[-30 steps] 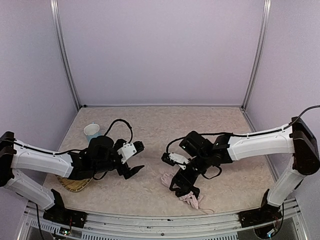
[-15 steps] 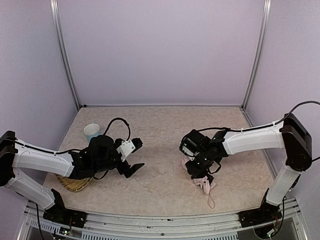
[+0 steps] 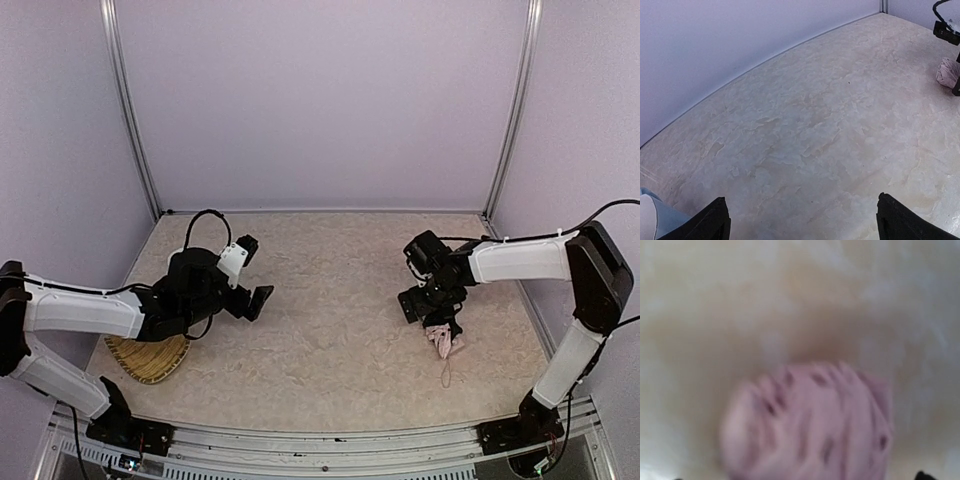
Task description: Put away the umbrella
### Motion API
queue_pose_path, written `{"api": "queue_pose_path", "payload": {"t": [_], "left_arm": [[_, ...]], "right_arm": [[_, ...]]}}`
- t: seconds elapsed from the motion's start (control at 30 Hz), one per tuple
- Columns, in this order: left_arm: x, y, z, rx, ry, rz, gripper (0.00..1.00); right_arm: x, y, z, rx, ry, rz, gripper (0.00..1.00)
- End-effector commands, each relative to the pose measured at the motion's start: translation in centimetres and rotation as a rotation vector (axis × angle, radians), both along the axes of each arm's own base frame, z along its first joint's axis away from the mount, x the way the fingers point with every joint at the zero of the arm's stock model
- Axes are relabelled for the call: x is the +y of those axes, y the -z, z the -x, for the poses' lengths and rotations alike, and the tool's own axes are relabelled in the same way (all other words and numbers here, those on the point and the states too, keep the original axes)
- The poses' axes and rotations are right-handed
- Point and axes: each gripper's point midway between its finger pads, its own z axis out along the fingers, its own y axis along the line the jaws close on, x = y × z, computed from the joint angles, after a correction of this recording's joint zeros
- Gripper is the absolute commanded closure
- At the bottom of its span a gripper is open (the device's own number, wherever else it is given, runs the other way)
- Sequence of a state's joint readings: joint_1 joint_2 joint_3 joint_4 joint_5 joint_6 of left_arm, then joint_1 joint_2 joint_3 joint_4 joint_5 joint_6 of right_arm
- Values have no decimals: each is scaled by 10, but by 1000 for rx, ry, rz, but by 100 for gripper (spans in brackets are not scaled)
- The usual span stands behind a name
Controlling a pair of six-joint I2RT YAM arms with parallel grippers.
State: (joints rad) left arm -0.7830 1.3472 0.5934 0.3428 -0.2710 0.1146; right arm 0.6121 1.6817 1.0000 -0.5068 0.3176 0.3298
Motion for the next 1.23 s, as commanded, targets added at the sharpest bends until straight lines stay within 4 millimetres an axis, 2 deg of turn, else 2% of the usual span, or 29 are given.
{"api": "queue_pose_path", "payload": {"t": [0.0, 0.13, 0.2, 0.3, 0.37, 0.43, 0.53, 0.6, 0.77, 0.9, 1.2], "left_arm": [[9, -31, -19, -5, -98, 113, 1], [17, -49, -34, -6, -140, 142, 1], [31, -62, -43, -10, -159, 194, 1], [69, -81, -61, -21, -224, 288, 1], [105, -88, -74, -34, -315, 331, 1], [157, -92, -85, -70, -444, 367, 1], [220, -90, -82, -160, -626, 412, 1], [244, -81, -75, -208, -685, 433, 1], [291, -61, -64, -249, -818, 432, 1], [310, -46, -55, -250, -870, 418, 1], [312, -37, -51, -248, -871, 387, 1]], "right_arm": [[27, -45, -25, -103, -41, -127, 0], [40, -104, -37, -237, -112, -332, 0], [34, -123, -40, -294, -142, -435, 0], [-1, -138, -48, -388, -115, -543, 0], [-33, -148, -51, -452, -65, -617, 0], [-64, -151, -49, -543, -27, -648, 0], [-90, -151, -42, -650, -13, -613, 0], [-105, -149, -37, -696, 16, -596, 0], [-154, -135, -26, -784, 241, -512, 0], [-173, -122, -18, -821, 355, -487, 0], [-189, -103, -12, -821, 473, -472, 0]]}}
